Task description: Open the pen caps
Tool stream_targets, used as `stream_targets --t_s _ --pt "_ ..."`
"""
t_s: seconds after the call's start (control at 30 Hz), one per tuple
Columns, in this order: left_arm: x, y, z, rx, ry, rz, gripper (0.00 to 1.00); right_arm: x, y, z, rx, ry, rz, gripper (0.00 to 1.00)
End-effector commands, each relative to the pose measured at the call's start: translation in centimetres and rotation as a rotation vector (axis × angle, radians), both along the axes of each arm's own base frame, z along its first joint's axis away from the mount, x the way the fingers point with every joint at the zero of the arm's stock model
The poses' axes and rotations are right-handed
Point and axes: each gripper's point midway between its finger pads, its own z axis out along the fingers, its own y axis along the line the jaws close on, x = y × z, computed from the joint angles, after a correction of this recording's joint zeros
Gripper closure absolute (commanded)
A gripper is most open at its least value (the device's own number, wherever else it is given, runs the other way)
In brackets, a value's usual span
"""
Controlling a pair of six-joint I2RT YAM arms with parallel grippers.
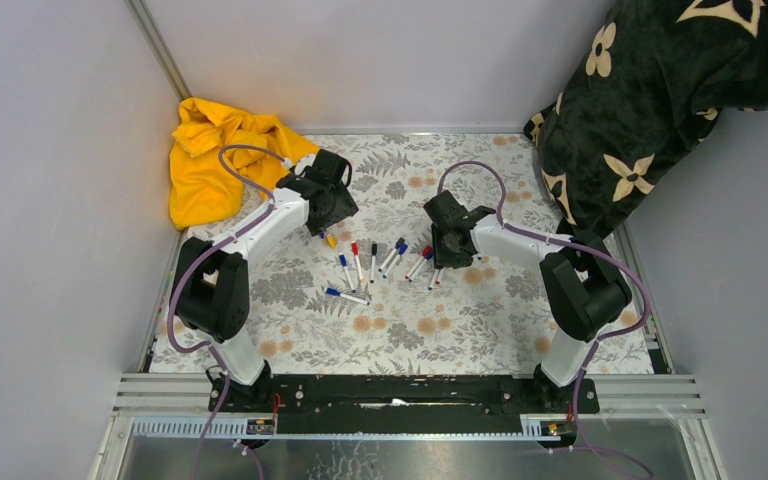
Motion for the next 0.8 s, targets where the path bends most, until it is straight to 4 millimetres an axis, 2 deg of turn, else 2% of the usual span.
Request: stream_targets --t_s 0.0,0.53,0.63,0.77 --pt "0.7 -0.6 1.1 -0.022 -0.053 -0.016 0.25 0.7 0.0 -0.3 -0.026 -0.024 -0.022 0.56" --pt "1.1 -0.9 1.1 -0.032 -0.054 -0.022 0.25 0.5 -0.3 -1.8 -0.061 0.007 -0.013 0.60" --pt "1.1 -1.0 1.2 -0.038 -0.056 -0.025 0.25 0.4 -0.7 -1.9 -0.079 0.008 -0.016 0.67" --pt "1.0 -1.4 1.3 -0.061 -0.058 -0.032 0.25 0.1 -1.5 -1.6 -0.107 0.002 -0.015 0.89"
